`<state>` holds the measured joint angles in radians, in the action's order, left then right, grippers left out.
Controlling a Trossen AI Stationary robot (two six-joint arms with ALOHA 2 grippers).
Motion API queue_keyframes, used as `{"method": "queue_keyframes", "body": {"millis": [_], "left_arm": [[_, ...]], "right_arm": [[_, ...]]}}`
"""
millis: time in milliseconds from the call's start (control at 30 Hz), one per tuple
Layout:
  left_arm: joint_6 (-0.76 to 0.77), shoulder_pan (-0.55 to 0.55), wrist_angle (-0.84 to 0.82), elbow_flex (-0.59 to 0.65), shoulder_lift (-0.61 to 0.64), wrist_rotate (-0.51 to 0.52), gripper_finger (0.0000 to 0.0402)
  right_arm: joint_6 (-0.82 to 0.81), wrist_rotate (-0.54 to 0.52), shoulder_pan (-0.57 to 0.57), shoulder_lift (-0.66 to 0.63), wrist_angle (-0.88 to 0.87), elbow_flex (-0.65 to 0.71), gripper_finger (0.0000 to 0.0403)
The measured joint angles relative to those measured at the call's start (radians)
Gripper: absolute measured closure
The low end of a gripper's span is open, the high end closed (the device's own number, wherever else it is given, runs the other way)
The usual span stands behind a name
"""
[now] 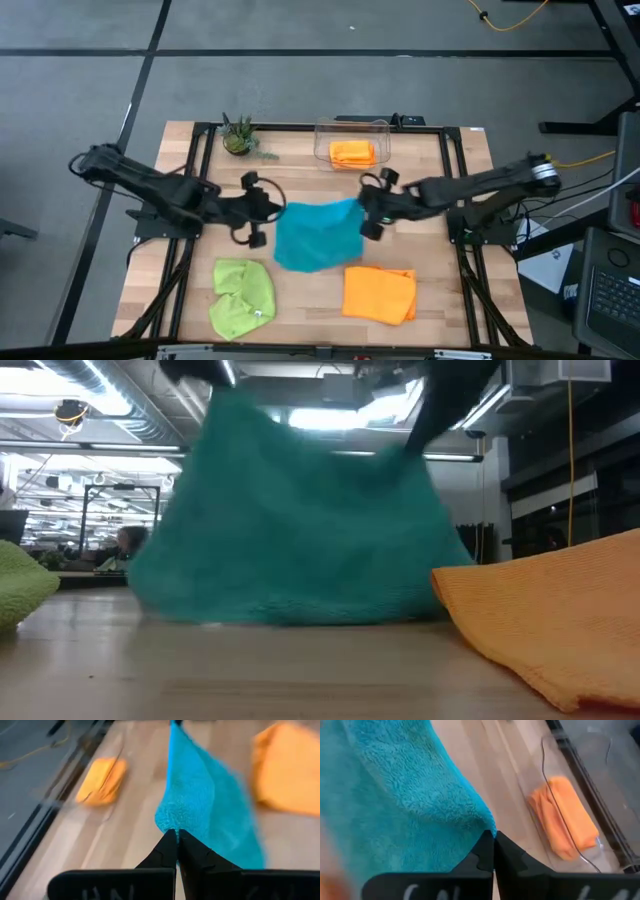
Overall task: Fold microfiber towels
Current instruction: Fold the blue towel on the table
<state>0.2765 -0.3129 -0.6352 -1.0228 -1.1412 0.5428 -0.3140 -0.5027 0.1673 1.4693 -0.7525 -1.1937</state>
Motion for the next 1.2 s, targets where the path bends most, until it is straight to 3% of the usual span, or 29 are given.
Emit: {"method": "queue_keyframes", "body": {"millis": [133, 300, 633, 833, 1100, 1200], "left_arm": [[-0.049, 0.102, 0.066, 0.140, -0.005, 0.025, 0.0401], [-0.165, 0.223, 0.270, 0.279, -0.005, 0.026, 0.0401], [-0.289, 0.359, 0.322, 0.296, -0.005, 0.012, 0.0401], [-0.279, 0.306, 0.294, 0.296, -0.004, -0.012, 0.0401], [-0.256, 0.125, 0.132, 0.296, -0.004, -0.014, 0.0401], [-0.207, 0.064, 0.091, 0.302, -0.004, -0.018, 0.0401]], "right_arm": [[0.119, -0.055, -0.104, 0.121, 0.172, 0.056, 0.0402], [0.286, -0.132, -0.196, 0.238, 0.319, 0.060, 0.0402], [0.349, -0.151, -0.269, 0.251, 0.377, 0.059, 0.0399], [0.306, -0.099, -0.213, 0.251, 0.348, 0.059, 0.0401], [0.139, -0.097, -0.048, 0.251, 0.243, 0.061, 0.0402], [0.091, -0.090, 0.007, 0.249, 0.297, 0.102, 0.0402]]}}
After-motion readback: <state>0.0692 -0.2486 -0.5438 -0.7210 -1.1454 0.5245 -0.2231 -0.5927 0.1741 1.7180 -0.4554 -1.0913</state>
